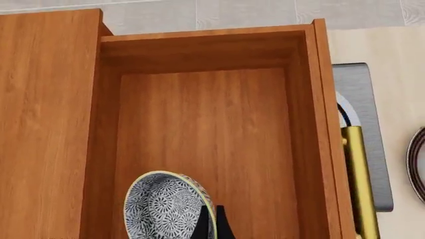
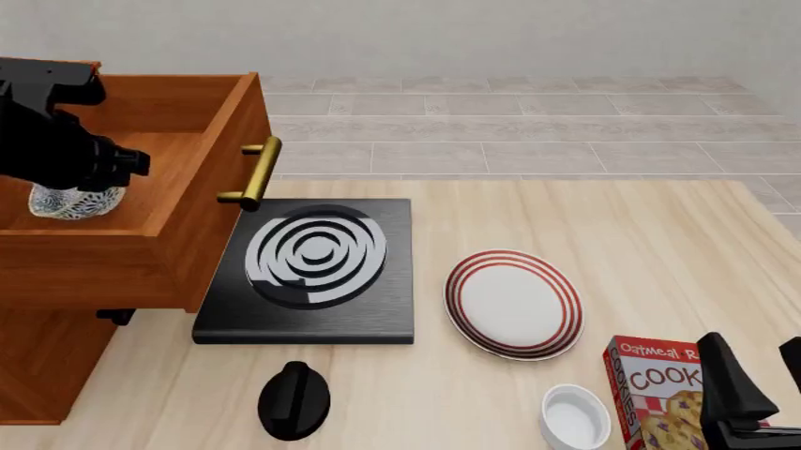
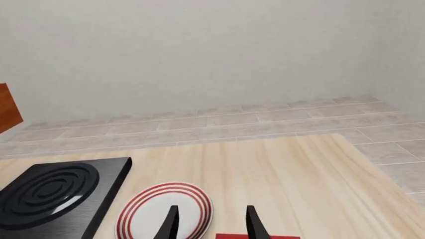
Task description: Pick the akita bowl in the top layer of the wooden cabinet and place it on the plate.
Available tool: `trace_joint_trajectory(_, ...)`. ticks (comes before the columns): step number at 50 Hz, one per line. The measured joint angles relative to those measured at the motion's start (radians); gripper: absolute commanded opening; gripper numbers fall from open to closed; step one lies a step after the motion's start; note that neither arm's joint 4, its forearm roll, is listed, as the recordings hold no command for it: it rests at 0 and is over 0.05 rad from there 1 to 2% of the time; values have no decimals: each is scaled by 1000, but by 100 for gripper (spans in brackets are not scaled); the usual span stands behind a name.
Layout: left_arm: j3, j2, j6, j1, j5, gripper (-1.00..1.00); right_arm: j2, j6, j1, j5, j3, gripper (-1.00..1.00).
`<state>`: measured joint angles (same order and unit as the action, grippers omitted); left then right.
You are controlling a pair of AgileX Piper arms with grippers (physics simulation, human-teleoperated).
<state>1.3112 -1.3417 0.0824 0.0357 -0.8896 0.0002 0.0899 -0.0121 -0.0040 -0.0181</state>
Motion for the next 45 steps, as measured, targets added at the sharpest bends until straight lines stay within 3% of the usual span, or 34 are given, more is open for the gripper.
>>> trace_joint_trajectory(45, 143, 99, -25, -166, -54, -100, 0, -6, 2, 1, 0, 100)
